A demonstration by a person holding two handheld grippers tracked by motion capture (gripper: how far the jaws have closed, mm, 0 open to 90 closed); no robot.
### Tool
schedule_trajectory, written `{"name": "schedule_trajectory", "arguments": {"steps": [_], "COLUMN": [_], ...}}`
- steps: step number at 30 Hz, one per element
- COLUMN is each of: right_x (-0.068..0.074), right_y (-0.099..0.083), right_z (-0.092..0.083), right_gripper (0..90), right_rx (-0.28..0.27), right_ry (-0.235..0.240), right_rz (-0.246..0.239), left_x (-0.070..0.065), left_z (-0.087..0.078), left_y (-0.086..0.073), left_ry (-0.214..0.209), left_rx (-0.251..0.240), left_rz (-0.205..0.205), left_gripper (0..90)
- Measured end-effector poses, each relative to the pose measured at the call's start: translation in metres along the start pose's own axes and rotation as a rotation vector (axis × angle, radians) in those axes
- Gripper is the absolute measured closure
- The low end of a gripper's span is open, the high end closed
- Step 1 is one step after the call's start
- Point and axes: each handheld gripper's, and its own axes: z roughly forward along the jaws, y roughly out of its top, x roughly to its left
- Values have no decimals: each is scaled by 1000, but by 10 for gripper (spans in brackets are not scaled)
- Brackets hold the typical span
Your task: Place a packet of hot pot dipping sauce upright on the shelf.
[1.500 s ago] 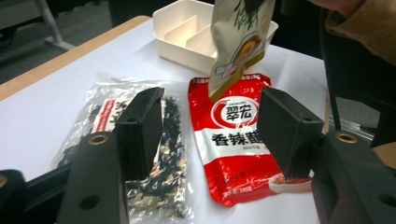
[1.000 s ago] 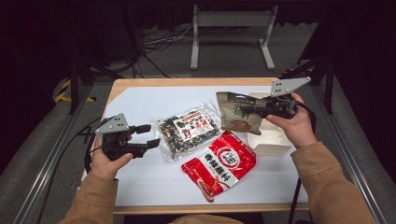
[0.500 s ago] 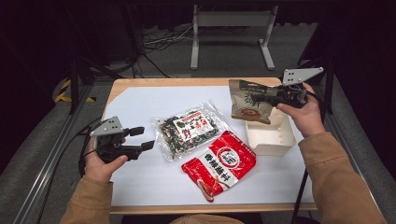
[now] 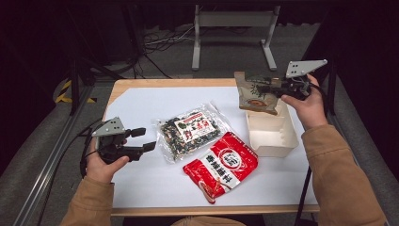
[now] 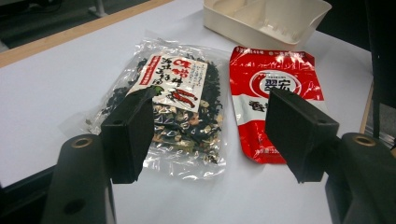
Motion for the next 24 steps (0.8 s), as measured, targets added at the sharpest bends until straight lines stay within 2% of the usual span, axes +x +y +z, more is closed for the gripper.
{"name": "schedule_trajectory", "arguments": {"steps": [10, 19, 23, 24], "right_x": [-18, -38, -44, -45], "right_y": [-3, -14, -19, -21], "right_z": [5, 10, 10, 11], "right_gripper": [894, 894, 894, 894], "right_rx": [24, 55, 66, 71], "right_ry": [-30, -53, -67, -71], "right_rz": [-21, -27, -19, -15], "left_x": [1, 2, 4, 3], "left_z": [1, 4, 6, 7], "left_y": [0, -2, -2, -3], "left_ry": [-8, -15, -12, -16], "left_rx": [2, 7, 9, 9], "left_rz": [-2, -17, -5, -23], "left_gripper": [337, 337, 337, 337]}}
